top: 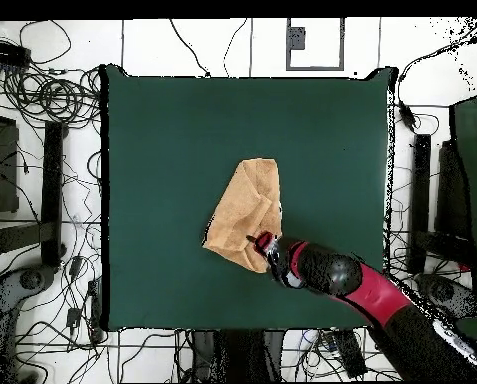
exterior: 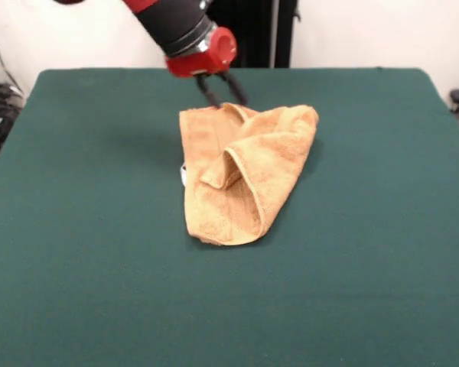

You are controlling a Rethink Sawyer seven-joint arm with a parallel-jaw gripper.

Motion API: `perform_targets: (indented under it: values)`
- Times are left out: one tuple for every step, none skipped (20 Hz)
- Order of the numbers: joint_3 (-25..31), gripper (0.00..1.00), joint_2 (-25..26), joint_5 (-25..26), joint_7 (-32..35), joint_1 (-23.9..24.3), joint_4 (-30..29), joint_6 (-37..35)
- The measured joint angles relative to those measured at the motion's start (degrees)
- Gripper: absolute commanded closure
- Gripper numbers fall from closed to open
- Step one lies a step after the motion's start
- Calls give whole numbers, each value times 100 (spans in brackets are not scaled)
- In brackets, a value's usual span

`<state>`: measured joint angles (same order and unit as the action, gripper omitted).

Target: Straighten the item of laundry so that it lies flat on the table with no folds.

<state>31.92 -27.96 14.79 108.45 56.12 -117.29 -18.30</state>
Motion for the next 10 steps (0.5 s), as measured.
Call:
perform_targets:
  values:
    - [-62, 0, -81, 289, 0, -41, -5, 278]
    - [-164, 0, -238, 828, 0, -100, -19, 840]
    - [-220, 0, -311, 1082, 0, -127, -27, 1128]
    - [-252, 0, -346, 1202, 0, -142, -31, 1263]
    - [-465, 0, -497, 1703, 0, -242, -64, 1971]
    - [-543, 0, -532, 1822, 0, -279, -77, 2188]
    - [-718, 0, -574, 1958, 0, -365, -119, 2603]
    - [-894, 0, -615, 2093, 0, -451, -161, 3018]
    - [-1030, 0, -628, 2139, 0, -513, -212, 3343]
    - [-1097, 0, -631, 2146, 0, -541, -242, 3499]
